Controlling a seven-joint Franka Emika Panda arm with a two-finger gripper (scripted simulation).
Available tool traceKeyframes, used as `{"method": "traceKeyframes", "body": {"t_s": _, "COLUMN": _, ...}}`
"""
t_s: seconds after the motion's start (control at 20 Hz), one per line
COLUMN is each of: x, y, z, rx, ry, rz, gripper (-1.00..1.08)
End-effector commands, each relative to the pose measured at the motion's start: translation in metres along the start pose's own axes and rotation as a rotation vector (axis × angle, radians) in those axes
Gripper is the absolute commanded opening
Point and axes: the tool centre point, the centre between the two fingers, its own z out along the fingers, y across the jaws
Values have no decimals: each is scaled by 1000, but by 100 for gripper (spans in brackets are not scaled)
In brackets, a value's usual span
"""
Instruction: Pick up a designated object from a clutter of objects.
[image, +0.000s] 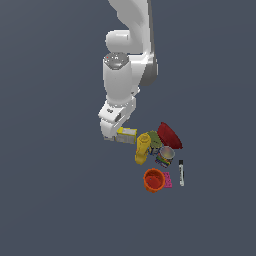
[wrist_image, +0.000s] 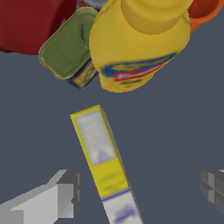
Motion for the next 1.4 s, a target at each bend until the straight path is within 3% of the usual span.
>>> {"method": "traceKeyframes", "body": {"t_s": 0.0, "x": -6, "y": -4, "z": 8, "rx": 1, "ry": -1, "rz": -59, "gripper": 100}}
{"method": "traceKeyframes", "body": {"t_s": 0.65, "x": -28, "y": -23, "z": 37, "rx": 5, "ry": -6, "rz": -291, "gripper": 100}}
{"method": "traceKeyframes", "body": {"t_s": 1.35, "x": -33, "y": -27, "z": 46, "rx": 6, "ry": -7, "rz": -335, "gripper": 100}}
